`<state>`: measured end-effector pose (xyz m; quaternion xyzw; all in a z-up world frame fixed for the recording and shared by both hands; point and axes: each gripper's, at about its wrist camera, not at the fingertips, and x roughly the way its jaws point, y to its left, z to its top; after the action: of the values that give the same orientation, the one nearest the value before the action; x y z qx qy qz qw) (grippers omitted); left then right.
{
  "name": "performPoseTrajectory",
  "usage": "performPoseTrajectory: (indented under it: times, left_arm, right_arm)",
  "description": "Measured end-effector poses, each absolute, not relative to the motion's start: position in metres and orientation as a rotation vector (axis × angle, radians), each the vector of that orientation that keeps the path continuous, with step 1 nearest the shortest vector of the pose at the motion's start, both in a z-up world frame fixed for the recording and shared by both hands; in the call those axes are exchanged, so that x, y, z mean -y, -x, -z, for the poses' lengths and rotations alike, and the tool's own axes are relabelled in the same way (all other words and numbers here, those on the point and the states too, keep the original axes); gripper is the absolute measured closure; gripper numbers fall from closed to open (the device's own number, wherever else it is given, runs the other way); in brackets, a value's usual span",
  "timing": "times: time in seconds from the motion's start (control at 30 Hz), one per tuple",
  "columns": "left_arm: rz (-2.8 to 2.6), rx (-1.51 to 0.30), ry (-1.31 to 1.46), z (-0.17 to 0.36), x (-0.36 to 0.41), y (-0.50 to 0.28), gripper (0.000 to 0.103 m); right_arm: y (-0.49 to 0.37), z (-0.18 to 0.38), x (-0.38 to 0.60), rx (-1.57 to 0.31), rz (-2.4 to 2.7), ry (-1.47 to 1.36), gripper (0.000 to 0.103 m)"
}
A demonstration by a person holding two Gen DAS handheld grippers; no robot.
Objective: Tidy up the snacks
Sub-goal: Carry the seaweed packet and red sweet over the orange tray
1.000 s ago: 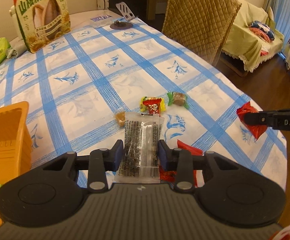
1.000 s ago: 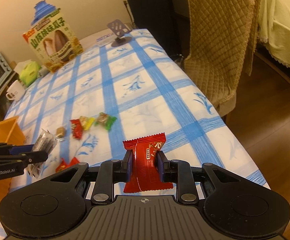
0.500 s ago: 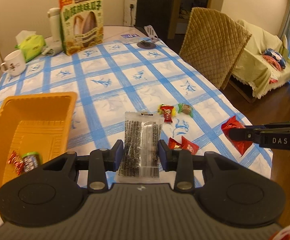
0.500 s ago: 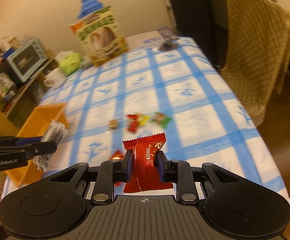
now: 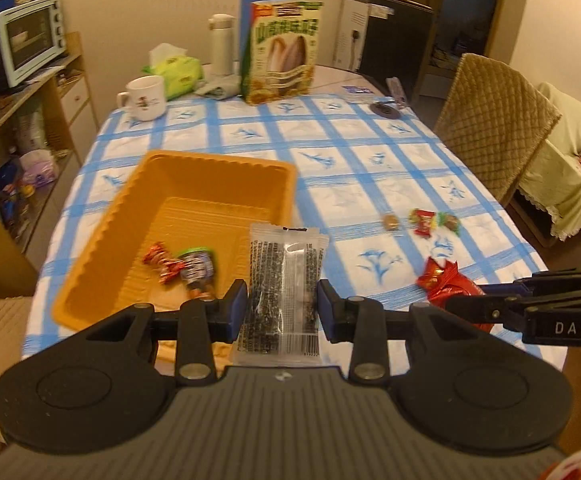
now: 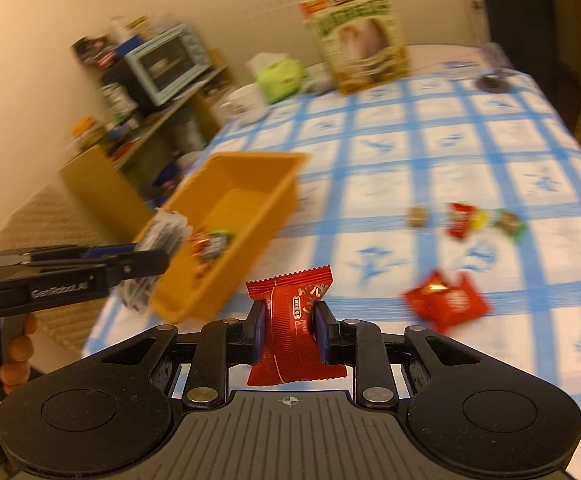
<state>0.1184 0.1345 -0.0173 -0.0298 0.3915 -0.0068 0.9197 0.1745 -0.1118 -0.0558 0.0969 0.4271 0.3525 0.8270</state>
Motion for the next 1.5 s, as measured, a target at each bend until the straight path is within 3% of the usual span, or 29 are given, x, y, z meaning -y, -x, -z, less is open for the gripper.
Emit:
performPoseTrajectory:
  times: [0.53, 1.5]
  left_arm:
    - [-0.065, -0.817, 0.049, 0.02, -0.226, -0.119, 0.069]
    - [0.112, -0.922, -0.04, 0.079, -0.256, -0.294, 0.069]
  right_arm:
    - [-0.178, 0.053, -0.003, -0.911, -0.846, -0.184, 0.077]
    - [-0.301, 0.085, -0.072, -0.906, -0.568, -0.176, 0.077]
